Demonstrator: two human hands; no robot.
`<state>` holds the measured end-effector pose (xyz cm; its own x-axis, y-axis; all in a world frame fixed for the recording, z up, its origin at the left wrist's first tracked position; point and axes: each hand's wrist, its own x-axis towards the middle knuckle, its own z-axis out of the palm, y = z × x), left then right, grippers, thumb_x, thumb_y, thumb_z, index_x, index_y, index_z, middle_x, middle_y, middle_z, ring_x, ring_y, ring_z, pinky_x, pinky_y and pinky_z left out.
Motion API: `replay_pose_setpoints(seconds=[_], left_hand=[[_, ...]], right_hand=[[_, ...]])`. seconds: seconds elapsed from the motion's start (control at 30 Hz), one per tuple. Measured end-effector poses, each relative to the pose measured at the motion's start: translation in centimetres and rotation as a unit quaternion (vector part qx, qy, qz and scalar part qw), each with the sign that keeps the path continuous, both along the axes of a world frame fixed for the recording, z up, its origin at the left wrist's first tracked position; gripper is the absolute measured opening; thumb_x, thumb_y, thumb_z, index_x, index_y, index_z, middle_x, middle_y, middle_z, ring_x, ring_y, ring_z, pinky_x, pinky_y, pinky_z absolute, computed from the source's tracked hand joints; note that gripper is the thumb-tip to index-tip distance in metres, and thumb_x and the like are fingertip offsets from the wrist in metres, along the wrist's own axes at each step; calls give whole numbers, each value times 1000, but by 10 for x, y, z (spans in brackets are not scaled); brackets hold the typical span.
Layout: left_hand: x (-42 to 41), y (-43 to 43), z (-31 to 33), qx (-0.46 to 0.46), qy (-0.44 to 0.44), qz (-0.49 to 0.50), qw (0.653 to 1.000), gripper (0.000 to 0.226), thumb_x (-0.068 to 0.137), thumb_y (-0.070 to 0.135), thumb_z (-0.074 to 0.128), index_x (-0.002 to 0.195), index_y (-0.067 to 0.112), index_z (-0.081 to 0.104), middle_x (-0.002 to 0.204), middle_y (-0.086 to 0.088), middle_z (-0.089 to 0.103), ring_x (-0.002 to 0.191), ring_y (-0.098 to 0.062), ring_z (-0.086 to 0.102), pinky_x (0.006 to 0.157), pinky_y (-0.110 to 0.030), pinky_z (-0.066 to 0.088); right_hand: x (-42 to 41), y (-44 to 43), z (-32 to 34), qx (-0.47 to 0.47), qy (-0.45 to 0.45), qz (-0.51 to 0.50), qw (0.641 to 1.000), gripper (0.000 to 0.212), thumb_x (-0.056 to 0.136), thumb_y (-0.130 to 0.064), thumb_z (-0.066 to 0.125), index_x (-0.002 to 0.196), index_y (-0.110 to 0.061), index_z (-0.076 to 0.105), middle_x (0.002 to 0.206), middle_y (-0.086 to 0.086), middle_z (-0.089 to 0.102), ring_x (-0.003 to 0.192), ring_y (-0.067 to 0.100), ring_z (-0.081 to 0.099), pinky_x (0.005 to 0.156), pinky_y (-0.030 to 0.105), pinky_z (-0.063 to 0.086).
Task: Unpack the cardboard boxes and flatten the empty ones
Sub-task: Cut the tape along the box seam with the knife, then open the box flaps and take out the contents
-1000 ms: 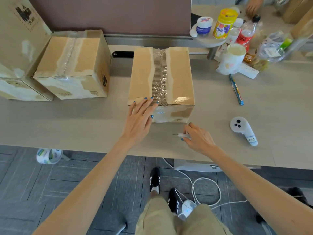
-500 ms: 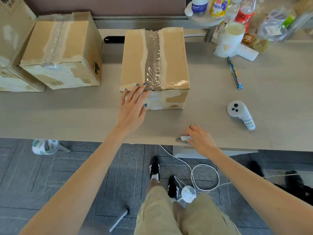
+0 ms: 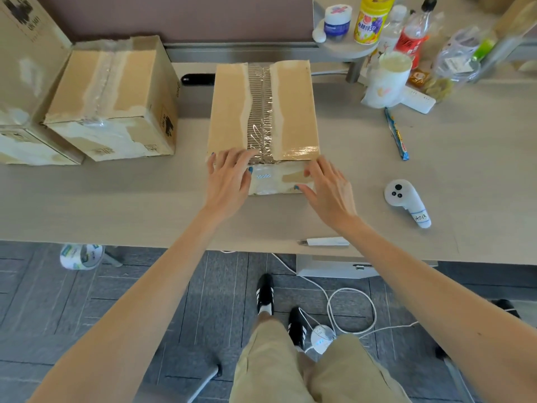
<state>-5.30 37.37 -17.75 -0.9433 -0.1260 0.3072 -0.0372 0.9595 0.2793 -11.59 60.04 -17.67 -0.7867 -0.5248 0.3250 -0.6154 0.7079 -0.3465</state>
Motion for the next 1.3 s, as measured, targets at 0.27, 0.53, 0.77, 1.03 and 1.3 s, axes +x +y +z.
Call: replay_pose_setpoints(seconds=[0.27,0.53,0.77,1.03,1.3], left_hand=[[-29,-1,12,50,-86,89,991,55,97,39,54,147,24,36,158,-13,23,148,-34,15,119,-54,11],[-55,-22,28,-40,-265,47,962,89,87,71,49,157,30,12,162,-23,2,148,-48,-2,118,-60,10],[-57,-38,39,-234,-222,-48,945,83,91,66,46,156,23,18,134,-35,46,126,-51,45,90,-51,50],[-59,-33,36,-484,-143,-71,860,55,79,58,61,126,30,67,94,-27,72,79,-33,72,68,-32,56],[-49,-35,51,-323,-10,-47,945,45,75,8,76,117,-2,62,97,-28,68,75,-31,73,50,-34,56]], right_hand=[[-33,-30,7,24,16,-2,1000,32,87,-36,64,111,-16,57,126,8,48,111,26,48,91,35,39],[-59,-29,17,95,-46,47,993,52,86,-38,67,134,-22,53,146,8,40,137,24,36,101,40,40],[-70,-27,22,100,-11,67,993,44,83,-43,70,119,-20,62,128,5,53,117,23,50,81,37,49],[-73,-28,17,200,132,96,966,44,89,-43,49,111,-6,60,114,17,59,99,29,60,59,34,54],[-68,-33,16,185,143,71,970,42,98,-34,30,111,-5,58,117,17,60,109,30,59,57,34,54]])
